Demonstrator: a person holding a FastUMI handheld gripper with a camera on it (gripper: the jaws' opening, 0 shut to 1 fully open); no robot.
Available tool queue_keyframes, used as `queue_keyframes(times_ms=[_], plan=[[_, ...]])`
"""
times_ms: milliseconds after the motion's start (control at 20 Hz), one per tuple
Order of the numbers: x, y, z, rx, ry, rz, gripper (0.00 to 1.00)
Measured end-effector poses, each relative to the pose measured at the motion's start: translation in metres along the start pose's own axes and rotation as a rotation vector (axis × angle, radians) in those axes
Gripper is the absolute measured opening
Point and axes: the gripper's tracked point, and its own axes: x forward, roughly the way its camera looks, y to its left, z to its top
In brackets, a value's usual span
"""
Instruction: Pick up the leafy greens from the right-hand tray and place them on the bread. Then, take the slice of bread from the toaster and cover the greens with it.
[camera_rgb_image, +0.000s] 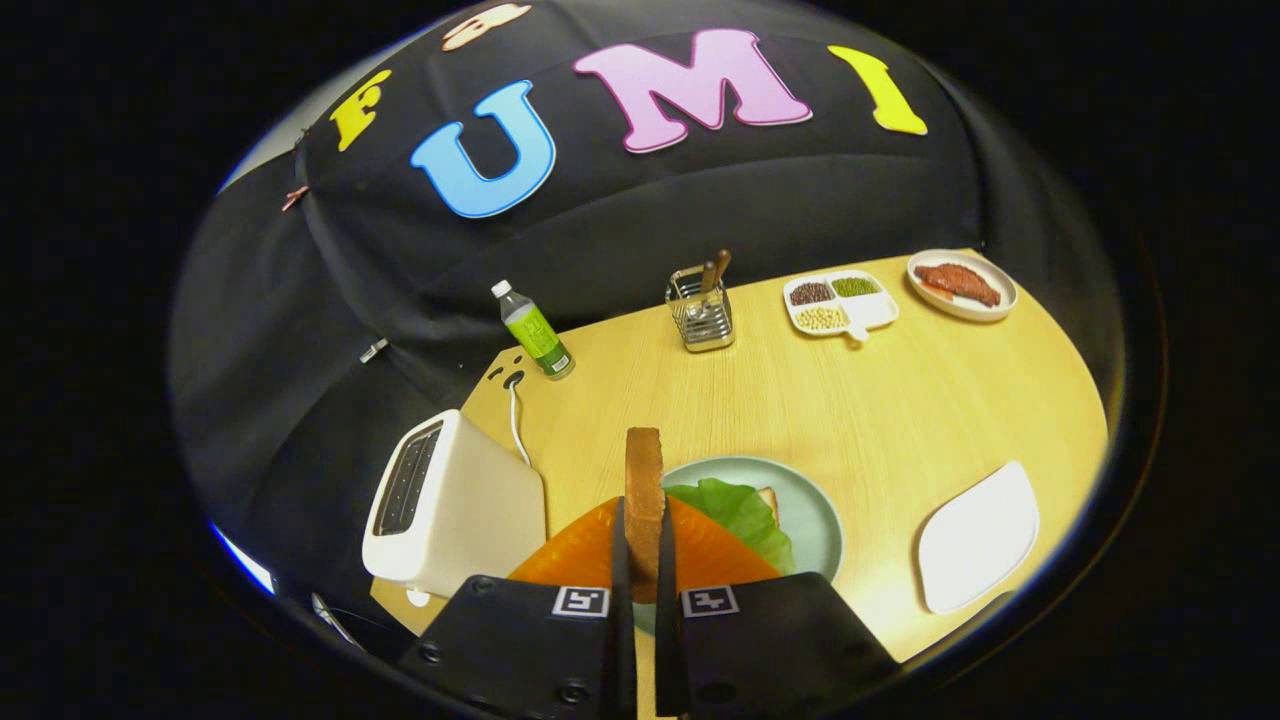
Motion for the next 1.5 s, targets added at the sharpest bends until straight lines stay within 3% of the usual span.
queue_keyframes(times_ms=[200,350,550,850,900,1100,1150,1250,1350,1500], plan=[[0.015,-0.005,-0.009,0.091,0.022,0.011,0.12],[0.032,-0.034,-0.015,0.13,0.035,-0.035,0.12],[0.042,-0.072,-0.039,0.068,0.079,-0.159,0.12],[0.052,-0.094,-0.053,-0.006,0.108,-0.234,0.17],[0.051,-0.098,-0.053,-0.028,0.107,-0.255,0.21],[0.047,-0.113,-0.049,-0.106,0.096,-0.341,0.55],[0.046,-0.111,-0.047,-0.127,0.093,-0.35,0.69],[0.044,-0.113,-0.043,-0.196,0.088,-0.372,0.77],[0.038,-0.114,-0.036,-0.243,0.071,-0.39,0.96],[0.03,-0.106,-0.028,-0.226,0.045,-0.355,0.99]])
